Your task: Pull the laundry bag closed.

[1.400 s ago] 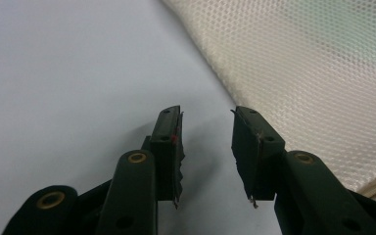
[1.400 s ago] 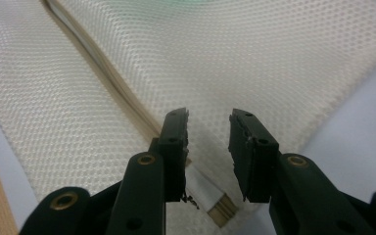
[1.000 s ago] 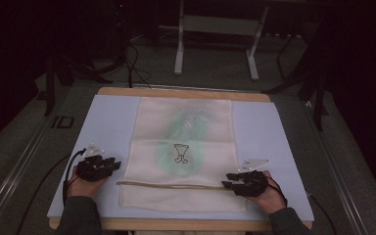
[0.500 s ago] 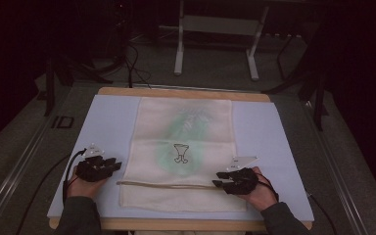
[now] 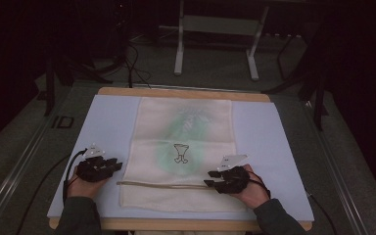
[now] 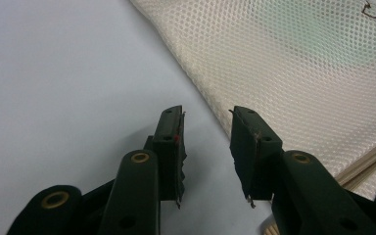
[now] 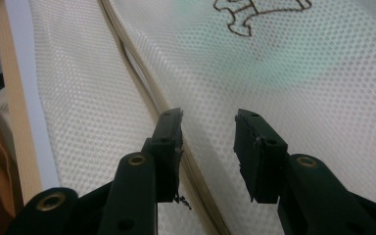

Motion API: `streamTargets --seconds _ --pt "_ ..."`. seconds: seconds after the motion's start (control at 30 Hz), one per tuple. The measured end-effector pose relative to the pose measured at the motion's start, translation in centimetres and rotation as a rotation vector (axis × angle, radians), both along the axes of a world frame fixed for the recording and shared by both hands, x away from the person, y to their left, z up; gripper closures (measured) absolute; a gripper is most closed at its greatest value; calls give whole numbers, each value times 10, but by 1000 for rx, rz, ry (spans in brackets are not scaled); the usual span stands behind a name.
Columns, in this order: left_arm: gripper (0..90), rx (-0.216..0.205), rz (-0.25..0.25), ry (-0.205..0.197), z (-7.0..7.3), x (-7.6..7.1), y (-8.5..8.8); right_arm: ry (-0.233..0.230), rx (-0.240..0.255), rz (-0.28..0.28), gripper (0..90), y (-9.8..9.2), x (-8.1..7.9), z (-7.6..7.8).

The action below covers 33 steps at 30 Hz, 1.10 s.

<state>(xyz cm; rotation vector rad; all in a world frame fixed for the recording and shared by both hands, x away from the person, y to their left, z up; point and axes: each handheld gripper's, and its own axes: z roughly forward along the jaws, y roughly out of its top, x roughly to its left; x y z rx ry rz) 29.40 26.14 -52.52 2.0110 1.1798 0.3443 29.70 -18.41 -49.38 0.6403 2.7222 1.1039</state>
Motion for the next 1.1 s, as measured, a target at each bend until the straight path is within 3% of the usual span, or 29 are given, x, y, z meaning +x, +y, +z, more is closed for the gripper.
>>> streamTargets --seconds 1.1 --pt "671 9 -26 8 0 1 -2 -37 -8 116 637 51 0 11"
